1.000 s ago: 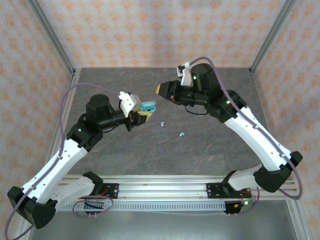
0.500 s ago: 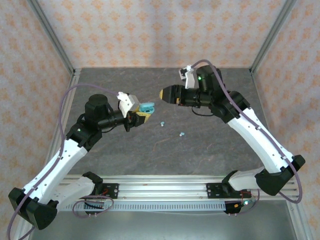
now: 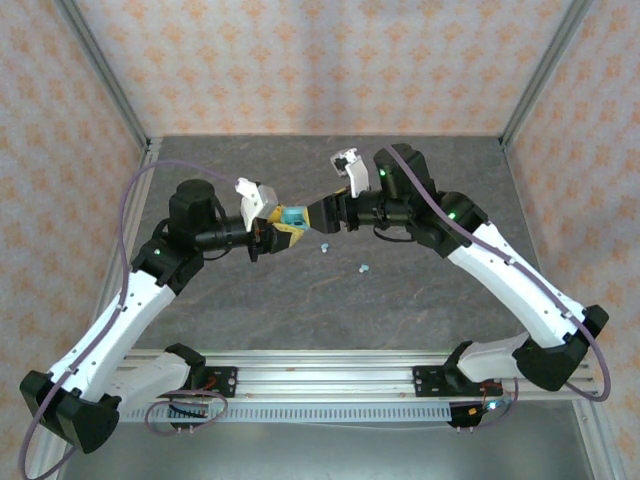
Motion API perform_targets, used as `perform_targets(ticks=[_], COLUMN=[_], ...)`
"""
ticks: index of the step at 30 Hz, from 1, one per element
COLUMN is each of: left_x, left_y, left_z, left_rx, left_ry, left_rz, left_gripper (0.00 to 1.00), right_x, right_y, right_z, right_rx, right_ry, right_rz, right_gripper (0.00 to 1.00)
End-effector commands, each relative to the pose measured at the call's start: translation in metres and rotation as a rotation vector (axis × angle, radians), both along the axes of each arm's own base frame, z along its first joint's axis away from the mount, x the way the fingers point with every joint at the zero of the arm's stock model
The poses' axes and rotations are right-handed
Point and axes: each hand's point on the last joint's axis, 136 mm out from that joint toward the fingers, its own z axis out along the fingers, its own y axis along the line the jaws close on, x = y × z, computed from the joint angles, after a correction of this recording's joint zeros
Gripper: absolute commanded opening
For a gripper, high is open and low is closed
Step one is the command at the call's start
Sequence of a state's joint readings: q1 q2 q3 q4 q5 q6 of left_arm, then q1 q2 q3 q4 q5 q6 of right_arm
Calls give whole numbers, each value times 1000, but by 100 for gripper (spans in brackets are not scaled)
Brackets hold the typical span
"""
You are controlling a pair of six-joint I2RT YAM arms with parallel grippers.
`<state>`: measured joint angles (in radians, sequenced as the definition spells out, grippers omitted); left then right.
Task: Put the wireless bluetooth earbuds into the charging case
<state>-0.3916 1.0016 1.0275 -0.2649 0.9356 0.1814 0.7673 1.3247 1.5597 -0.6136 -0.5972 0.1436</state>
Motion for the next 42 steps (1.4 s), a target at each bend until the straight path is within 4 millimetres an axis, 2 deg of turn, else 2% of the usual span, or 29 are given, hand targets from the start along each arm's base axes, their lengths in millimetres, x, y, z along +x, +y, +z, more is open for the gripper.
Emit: perform_targets(ticks=[1, 6, 9, 13, 21, 27, 35, 42], left_x=[-8, -11, -13, -15, -15, -16, -19, -24], left_y=[-1, -1, 1, 2, 0, -1, -1, 0], left_z=[17, 20, 22, 24, 26, 31, 33, 33], left_rx=[-24, -28, -27, -28, -40, -49, -57, -59], left_ry=[-14, -1, 7, 10, 26, 33, 47, 57], left_rz=[-41, -61, -67, -71, -89, -99, -111, -112], left_gripper=[0, 0, 0, 0, 0, 0, 0, 0], right_x=[6, 5, 1, -9, -30, -44, -29, -19], right_y=[4, 12, 11, 5, 0, 7, 4, 9], right_z=[12, 16, 27, 43, 58, 38, 25, 16], right_rx=[-16, -31, -3, 43, 67, -39, -163, -244], right_ry=[-85, -103, -118, -137, -133, -139, -220, -281], right_rz=[14, 59, 69, 76, 117, 175, 169, 201], right_gripper=[63, 62, 64, 67, 71, 71, 72, 66])
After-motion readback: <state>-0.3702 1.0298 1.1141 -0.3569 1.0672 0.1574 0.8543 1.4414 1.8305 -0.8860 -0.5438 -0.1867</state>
